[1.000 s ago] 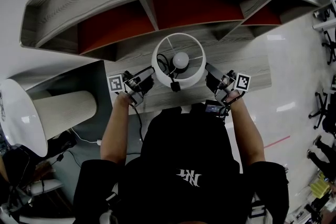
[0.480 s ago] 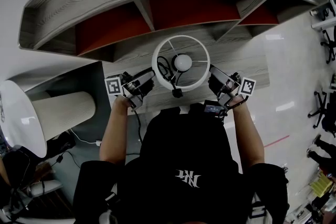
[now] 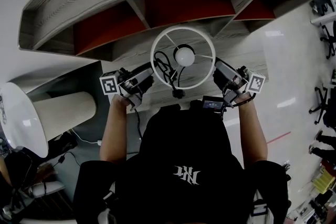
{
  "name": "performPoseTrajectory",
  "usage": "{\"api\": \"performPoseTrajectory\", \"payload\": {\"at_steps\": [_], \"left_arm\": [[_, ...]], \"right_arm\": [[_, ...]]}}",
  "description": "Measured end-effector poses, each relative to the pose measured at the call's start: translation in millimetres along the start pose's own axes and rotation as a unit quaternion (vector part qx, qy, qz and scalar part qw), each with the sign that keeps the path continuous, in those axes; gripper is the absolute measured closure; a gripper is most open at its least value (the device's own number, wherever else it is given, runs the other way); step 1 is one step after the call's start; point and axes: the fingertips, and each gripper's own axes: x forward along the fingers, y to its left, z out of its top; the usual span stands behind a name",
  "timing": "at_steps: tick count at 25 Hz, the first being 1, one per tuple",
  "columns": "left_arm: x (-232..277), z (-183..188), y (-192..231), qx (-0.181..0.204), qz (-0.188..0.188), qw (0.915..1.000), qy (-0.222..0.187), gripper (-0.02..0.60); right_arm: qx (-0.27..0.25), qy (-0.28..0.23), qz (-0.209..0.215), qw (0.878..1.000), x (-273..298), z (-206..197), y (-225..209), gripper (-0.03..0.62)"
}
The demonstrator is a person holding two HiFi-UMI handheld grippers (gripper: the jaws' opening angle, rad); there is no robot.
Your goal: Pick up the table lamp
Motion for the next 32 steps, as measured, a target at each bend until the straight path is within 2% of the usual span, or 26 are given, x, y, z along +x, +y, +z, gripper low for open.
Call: {"api": "performPoseTrajectory", "payload": {"at_steps": [4, 7, 13, 17, 22, 32], "left_arm": [[3, 0, -15, 0.011, -0.003, 0.9999, 0.003, 0.354], [11, -3, -29, 0.017, -0.001, 0.9998, 0.007, 0.354], [20, 1, -51, 0.054, -0.002, 0.9984, 0.018, 0.359], [27, 4, -67, 0.054, -0.004, 0.9985, 0.011, 0.36], [45, 0, -106, 0.057, -0.007, 0.9984, 0.006, 0.359], [52, 7, -135, 0.093, -0.01, 0.9956, -0.001, 0.359]], "right_arm": [[-0.018, 0.006, -0.011, 1.0, -4, 2, 8, 0.465], [-0.024, 0.013, -0.005, 1.0, -4, 6, 28, 0.465], [-0.04, 0.008, -0.001, 0.999, -5, 12, 44, 0.462], [-0.053, 0.012, 0.003, 0.999, -6, 15, 63, 0.462], [-0.066, 0.022, -0.001, 0.998, -11, 22, 107, 0.462], [-0.092, 0.036, 0.008, 0.995, -8, 23, 128, 0.461]]}}
